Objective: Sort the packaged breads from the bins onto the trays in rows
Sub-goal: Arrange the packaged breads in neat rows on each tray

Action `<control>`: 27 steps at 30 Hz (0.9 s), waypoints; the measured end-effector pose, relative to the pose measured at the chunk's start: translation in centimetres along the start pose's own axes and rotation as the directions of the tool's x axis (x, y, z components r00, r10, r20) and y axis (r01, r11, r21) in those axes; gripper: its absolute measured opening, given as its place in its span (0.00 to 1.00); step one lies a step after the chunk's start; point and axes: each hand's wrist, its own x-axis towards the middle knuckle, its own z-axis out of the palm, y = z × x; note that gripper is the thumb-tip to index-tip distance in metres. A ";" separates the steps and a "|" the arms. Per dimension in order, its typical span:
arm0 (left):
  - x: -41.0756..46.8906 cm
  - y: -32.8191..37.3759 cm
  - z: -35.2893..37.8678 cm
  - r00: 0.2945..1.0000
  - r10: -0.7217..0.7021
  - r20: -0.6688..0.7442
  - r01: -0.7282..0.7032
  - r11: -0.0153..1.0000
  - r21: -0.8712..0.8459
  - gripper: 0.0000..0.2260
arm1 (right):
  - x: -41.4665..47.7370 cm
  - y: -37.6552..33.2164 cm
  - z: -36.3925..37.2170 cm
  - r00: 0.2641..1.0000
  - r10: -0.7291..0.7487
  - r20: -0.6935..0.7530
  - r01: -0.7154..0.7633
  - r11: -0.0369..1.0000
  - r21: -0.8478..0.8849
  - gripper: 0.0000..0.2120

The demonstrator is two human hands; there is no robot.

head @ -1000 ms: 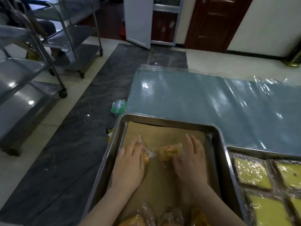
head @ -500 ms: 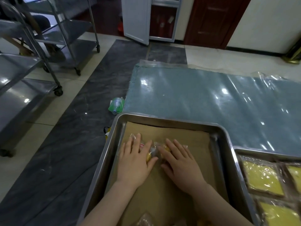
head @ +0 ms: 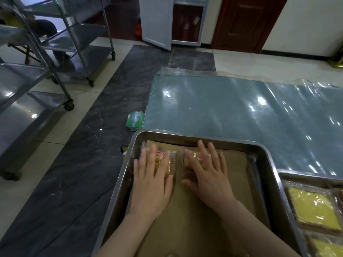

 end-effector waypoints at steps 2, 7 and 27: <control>-1.2 0.0 -0.1 0.994 0.101 0.039 -0.102 0.994 0.043 0.24 | -1.0 -0.8 -0.4 0.999 0.025 -0.046 -0.025 1.000 -0.006 0.31; -1.7 -0.4 0.7 0.983 0.042 0.181 -0.067 0.989 0.133 0.27 | -2.9 -1.6 0.7 0.994 0.010 0.113 -0.007 1.000 -0.028 0.31; -2.5 -0.8 -0.6 0.984 0.088 0.157 -0.098 0.994 0.056 0.31 | -2.2 -1.9 -2.2 0.991 -0.083 0.104 0.072 0.992 0.100 0.33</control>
